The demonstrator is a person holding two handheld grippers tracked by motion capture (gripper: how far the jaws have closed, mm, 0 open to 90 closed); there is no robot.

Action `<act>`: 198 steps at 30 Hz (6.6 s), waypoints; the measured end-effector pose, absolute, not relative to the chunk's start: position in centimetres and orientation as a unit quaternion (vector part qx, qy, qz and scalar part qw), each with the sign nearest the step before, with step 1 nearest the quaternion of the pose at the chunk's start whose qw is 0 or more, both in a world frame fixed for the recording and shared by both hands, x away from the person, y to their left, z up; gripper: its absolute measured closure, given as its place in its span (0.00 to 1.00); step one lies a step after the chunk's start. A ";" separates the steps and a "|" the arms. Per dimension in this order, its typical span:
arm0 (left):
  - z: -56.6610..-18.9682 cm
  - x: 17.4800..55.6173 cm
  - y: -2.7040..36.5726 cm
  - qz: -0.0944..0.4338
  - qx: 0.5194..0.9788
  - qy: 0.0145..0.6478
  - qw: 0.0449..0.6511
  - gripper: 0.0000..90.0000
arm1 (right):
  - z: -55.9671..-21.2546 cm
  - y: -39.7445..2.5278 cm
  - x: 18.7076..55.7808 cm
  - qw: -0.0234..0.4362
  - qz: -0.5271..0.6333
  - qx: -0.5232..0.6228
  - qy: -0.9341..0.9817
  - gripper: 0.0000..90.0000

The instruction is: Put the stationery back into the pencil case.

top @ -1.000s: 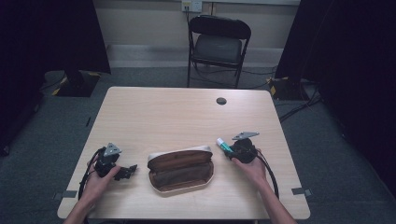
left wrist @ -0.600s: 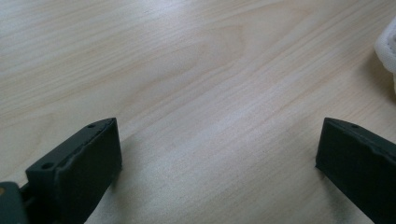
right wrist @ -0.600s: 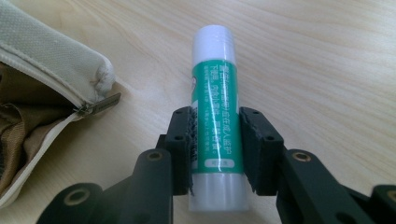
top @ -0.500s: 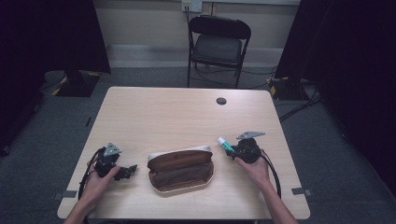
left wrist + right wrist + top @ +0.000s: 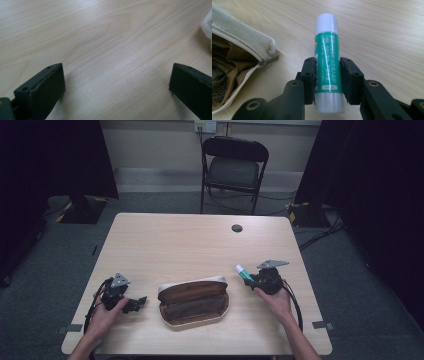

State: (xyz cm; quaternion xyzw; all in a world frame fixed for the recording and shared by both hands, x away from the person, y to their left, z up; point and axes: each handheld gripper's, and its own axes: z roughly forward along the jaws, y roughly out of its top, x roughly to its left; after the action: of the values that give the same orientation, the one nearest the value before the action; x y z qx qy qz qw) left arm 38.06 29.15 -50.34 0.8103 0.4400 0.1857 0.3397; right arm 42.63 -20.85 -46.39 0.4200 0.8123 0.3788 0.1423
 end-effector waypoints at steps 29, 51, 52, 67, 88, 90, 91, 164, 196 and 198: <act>-50.3 38.1 29.2 0.186 0.811 0.440 0.339 0.00 | -44.0 -22.6 37.0 0.147 0.409 0.413 0.800 0.74; -50.3 38.0 29.1 0.187 0.810 0.440 0.340 0.00 | -43.1 -18.8 32.1 0.115 0.430 0.327 0.833 0.74; -50.3 38.0 29.1 0.187 0.809 0.441 0.340 0.00 | -43.0 -18.2 32.0 0.115 0.431 0.319 0.836 0.74; -50.3 38.0 29.1 0.187 0.809 0.441 0.340 0.00 | -43.0 -14.9 32.1 0.102 0.431 0.281 0.851 0.74; -50.3 38.0 29.1 0.187 0.809 0.442 0.341 0.00 | -42.3 -8.8 33.6 0.093 0.431 0.222 0.869 0.74; -50.3 38.0 29.1 0.187 0.809 0.441 0.340 0.00 | -42.4 -8.3 33.6 0.089 0.429 0.220 0.871 0.74; -50.3 38.0 29.1 0.187 0.808 0.442 0.341 0.00 | -42.5 -8.1 33.7 0.089 0.429 0.218 0.872 0.74; -50.3 37.9 28.9 0.188 0.806 0.447 0.339 0.00 | -43.6 -13.7 34.8 0.143 0.413 0.313 0.843 0.57; -50.3 37.9 28.9 0.187 0.805 0.449 0.339 0.00 | -47.9 -28.2 38.1 0.196 0.326 0.515 0.768 0.22; -50.3 38.0 28.9 0.188 0.805 0.449 0.338 0.00 | -48.3 -28.5 38.2 0.196 0.317 0.523 0.767 0.21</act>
State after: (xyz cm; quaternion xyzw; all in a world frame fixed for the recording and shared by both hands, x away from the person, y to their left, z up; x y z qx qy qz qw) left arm 37.95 28.87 -50.32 0.8054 0.4489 0.1878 0.3384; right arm 38.19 -28.53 -48.32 0.5229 0.7668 0.3166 0.1959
